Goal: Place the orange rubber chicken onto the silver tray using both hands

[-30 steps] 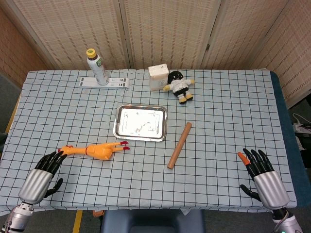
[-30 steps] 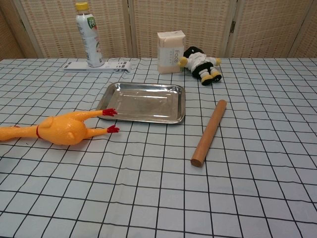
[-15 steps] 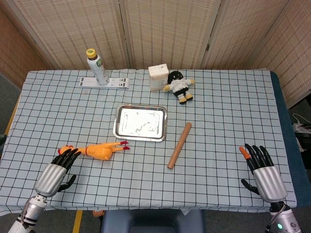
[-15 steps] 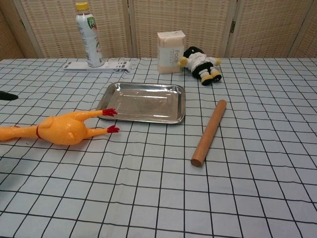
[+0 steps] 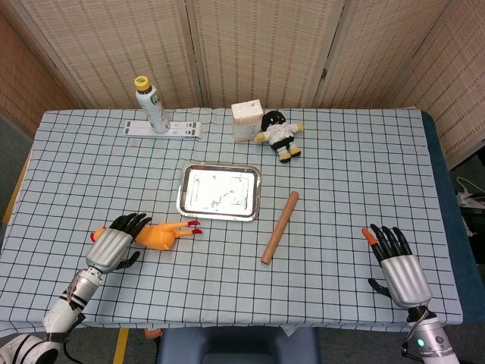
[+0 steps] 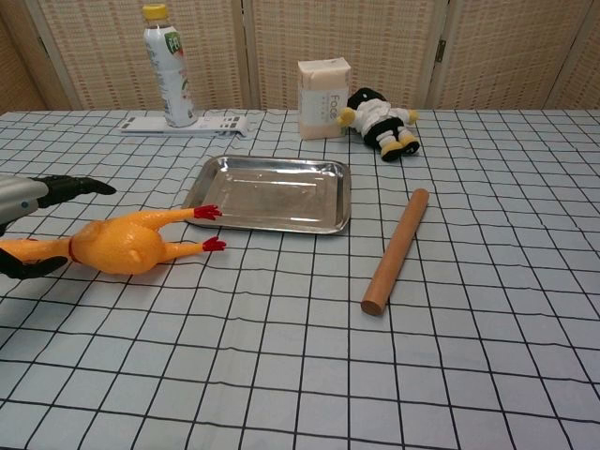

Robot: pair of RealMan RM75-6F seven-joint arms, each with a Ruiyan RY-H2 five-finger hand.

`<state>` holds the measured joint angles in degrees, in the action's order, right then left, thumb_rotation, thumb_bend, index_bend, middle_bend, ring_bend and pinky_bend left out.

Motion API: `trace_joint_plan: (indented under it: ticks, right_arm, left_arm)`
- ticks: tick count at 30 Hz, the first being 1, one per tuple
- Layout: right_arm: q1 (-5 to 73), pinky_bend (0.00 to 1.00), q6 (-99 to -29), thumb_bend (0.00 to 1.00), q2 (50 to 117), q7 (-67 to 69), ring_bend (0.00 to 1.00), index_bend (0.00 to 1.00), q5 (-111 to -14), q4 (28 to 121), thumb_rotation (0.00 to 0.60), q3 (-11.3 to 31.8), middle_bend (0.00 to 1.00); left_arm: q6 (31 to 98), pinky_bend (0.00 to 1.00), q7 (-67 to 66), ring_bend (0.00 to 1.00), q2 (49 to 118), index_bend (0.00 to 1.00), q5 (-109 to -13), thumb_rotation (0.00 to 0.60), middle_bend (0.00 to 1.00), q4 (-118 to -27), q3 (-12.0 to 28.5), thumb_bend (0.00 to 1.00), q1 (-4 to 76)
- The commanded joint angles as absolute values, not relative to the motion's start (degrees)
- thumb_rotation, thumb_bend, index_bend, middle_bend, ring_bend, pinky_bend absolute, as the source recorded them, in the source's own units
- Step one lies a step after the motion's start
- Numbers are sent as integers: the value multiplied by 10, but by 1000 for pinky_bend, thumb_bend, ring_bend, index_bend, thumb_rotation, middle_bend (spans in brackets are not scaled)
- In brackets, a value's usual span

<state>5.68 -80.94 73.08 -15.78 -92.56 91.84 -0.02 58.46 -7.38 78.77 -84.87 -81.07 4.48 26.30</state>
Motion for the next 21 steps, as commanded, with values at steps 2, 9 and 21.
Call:
trace_joint_plan:
  ticks: [2,9,21]
  right_arm:
    - [57,0,-810,101,733,-162,0,0,-922,918,600,1,0]
    - [56,0,-817,100,736,-168,0,0,-922,918,600,0,0]
    - [52,0,-827,100,732,-166,0,0,-936,922,600,-11,0]
  left_arm:
    - [550,107,-53,27,808,0,-831,600,25,-769,45,399,285]
    - [524,123,-26,66,829,23,-829,600,101,-715,35,400,304]
    - [544,357,5,392,875,626,-845,600,611,-642,29,643,318]
